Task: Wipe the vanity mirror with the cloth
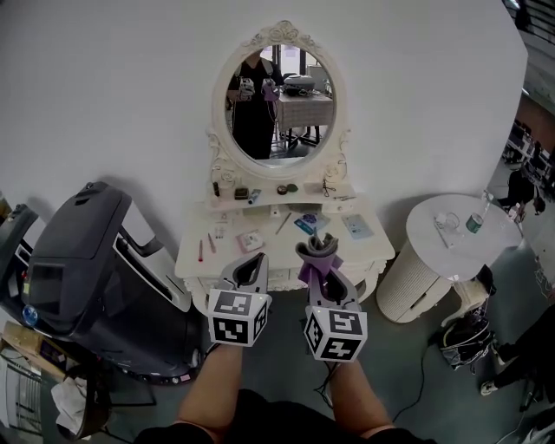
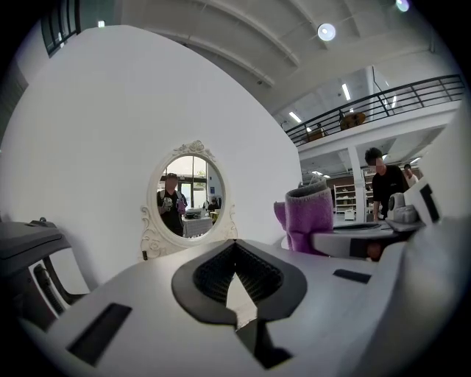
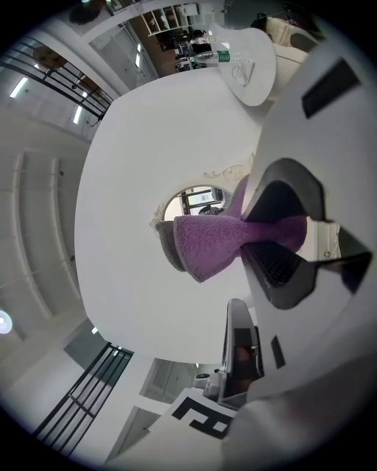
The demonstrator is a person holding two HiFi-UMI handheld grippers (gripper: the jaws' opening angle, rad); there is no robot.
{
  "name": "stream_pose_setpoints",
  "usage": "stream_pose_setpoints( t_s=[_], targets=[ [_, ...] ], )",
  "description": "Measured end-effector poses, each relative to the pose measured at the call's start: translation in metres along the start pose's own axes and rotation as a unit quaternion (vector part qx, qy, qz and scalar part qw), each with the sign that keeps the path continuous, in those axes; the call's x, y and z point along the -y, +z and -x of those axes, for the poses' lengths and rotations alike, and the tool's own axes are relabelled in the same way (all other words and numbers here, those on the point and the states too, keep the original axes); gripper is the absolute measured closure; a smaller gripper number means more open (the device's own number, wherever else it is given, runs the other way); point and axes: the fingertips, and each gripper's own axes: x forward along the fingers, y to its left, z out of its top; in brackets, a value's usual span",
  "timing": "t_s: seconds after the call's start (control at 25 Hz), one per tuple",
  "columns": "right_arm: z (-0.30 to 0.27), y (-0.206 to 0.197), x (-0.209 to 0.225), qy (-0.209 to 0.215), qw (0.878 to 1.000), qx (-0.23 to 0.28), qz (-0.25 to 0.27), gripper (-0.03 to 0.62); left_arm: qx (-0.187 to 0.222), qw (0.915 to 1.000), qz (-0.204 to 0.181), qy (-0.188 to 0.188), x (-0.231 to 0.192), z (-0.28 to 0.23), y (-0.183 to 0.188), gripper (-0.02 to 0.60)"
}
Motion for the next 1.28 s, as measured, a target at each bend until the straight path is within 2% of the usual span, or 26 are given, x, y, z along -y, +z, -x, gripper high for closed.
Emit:
stream_pose_setpoints(
  t_s=[0.16,0.44,0.76,1.28],
  targets=[
    [-0.011,-0.001,0.012,0.007,1.0,-0.002,0.002,0.519,-0.009,1.0,-0.002,0.002,0.004,-0.021,0.0,0.584],
    [-0.048,-0.009,0.032,0.012,1.0,-0.013,-0.015,0.519,-0.012,0.9998,-0.005,-0.016,0.002,-0.063,-0.004,0.584],
    [-0.123,0.011,0.041,0.005,1.0,-0.008,0.008,0.519,-0.003,0.9998,0.015,-0.01,-0.048,-0.122,0.005,0.584],
    [-0.249,0.034,0.04,-0.01,1.0,-0.001,0.028,0.519,0.006,0.9996,0.019,-0.021,-0.133,-0.22,0.021,0.584]
  ],
)
